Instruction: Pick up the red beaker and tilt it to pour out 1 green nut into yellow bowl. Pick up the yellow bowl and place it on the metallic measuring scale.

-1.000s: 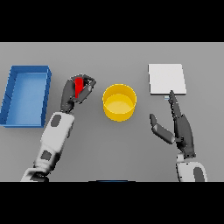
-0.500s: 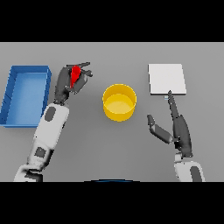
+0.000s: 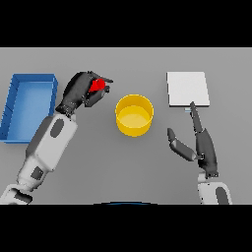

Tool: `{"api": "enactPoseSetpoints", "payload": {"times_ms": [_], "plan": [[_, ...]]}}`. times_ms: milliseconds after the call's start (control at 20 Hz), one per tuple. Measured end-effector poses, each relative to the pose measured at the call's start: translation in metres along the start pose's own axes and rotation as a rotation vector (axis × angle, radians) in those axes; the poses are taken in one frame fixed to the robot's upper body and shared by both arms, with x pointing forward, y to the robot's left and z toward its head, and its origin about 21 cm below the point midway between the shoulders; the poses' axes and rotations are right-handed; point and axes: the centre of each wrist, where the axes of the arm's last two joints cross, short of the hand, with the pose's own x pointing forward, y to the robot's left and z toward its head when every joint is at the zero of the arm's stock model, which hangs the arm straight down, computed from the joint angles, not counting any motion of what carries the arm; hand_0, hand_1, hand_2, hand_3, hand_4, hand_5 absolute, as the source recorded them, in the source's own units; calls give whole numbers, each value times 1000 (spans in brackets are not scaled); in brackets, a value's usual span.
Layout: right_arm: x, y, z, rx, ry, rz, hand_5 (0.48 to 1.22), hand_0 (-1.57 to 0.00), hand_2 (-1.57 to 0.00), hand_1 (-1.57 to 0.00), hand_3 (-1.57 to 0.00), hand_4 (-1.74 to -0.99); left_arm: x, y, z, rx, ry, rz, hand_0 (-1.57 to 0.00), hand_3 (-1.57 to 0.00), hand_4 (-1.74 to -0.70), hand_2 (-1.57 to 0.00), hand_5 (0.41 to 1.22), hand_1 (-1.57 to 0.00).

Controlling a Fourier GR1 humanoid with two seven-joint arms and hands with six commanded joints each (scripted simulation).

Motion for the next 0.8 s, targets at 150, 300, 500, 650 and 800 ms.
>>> {"api": "enactPoseSetpoints", "payload": {"times_ms": [150, 300, 500, 650, 800], "plan": [[1, 0, 2, 10, -21, -8, 685, 1, 1, 1, 1, -1069, 18, 11, -10, -86, -25, -199, -1566, -1564, -1739, -1566, 1153, -1566], [1, 3, 5, 22, -28, -6, 691, 1, 1, 1, 1, -1054, 37, 11, -24, -206, -89, -434, -1569, -1568, -1740, -1569, 1186, -1569], [5, 2, 2, 16, -41, -6, 684, 1, 1, 1, 1, -1066, 58, 10, -43, -367, -127, -706, -1570, -1570, -1647, -1570, 1207, -1570], [4, 1, 1, 22, -39, -28, 675, 1, 1, 1, 1, -1060, 74, -1, -52, -478, -154, -894, -1570, -1570, -1612, -1571, 1214, -1571], [3, 7, 2, 26, -20, -34, 676, 1, 1, 1, 1, -1065, 82, -3, -61, -535, -173, -1038, -1571, -1571, -1672, -1571, 1217, -1571]]}}
